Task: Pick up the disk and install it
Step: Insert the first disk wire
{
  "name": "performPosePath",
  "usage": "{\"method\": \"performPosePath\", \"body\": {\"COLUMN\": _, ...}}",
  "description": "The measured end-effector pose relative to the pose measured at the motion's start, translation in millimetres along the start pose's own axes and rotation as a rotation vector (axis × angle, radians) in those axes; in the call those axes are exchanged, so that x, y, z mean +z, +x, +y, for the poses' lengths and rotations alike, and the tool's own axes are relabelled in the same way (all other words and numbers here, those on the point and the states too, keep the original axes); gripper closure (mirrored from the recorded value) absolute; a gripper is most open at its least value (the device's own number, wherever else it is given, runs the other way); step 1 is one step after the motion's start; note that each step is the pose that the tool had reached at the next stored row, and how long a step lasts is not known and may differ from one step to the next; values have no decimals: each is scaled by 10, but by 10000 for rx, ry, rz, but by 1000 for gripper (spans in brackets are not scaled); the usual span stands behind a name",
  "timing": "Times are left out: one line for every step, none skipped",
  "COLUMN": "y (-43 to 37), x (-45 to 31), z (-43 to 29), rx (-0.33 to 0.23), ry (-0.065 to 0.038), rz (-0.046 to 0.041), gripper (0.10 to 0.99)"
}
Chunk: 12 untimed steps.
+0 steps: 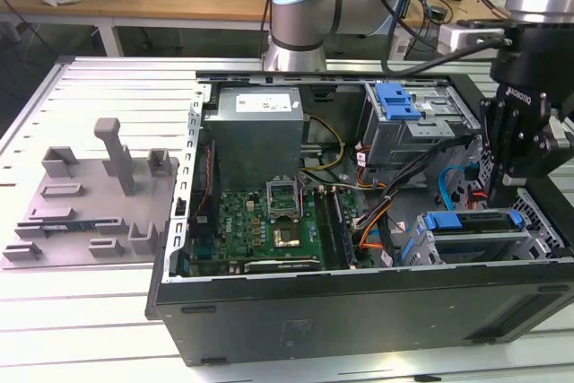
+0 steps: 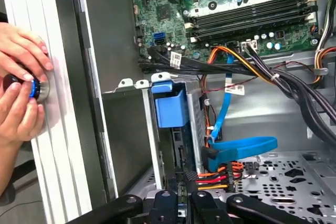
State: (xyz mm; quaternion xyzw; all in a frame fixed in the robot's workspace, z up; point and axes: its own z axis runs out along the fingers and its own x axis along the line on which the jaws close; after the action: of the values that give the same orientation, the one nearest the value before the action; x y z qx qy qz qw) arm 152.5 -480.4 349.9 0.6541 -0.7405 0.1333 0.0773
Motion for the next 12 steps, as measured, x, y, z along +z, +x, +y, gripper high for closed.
{"method": "performPosePath", "body": {"y": 24, "x": 7, "z": -3, "rx": 13, "ry": -28, "rz": -209, "gripper": 922}}
{"method": "performPosePath", "body": {"y": 59, "x": 18, "z": -6, "rx": 35, "ry": -77, "rz": -571, "gripper": 922}}
{"method": "performPosePath", "body": {"y": 73, "x": 23, "z": -8, "rx": 43, "ry": -94, "rz": -706, "gripper": 922}}
{"method": "performPosePath", "body": {"y": 87, "x": 27, "z": -10, "rx": 50, "ry": -110, "rz": -819, "gripper": 922}}
{"method": "performPosePath", "body": {"y": 101, "x": 32, "z": -11, "rx": 55, "ry": -120, "rz": -896, "gripper": 922}}
{"method": "performPosePath", "body": {"y": 103, "x": 32, "z": -12, "rx": 55, "ry": -120, "rz": -898, "gripper": 922}}
{"method": "performPosePath", "body": {"y": 106, "x": 33, "z": -12, "rx": 55, "ry": -120, "rz": -901, "gripper": 922}}
{"method": "performPosePath", "body": {"y": 106, "x": 33, "z": -14, "rx": 47, "ry": -140, "rz": -898, "gripper": 922}}
{"method": "performPosePath", "body": {"y": 106, "x": 34, "z": -16, "rx": 35, "ry": -167, "rz": -896, "gripper": 922}}
{"method": "performPosePath", "body": {"y": 104, "x": 34, "z": -24, "rx": 1, "ry": -233, "rz": -889, "gripper": 922}}
{"method": "performPosePath", "body": {"y": 105, "x": 34, "z": -29, "rx": -3, "ry": -247, "rz": -888, "gripper": 922}}
{"method": "performPosePath", "body": {"y": 106, "x": 35, "z": -34, "rx": -4, "ry": -252, "rz": -888, "gripper": 922}}
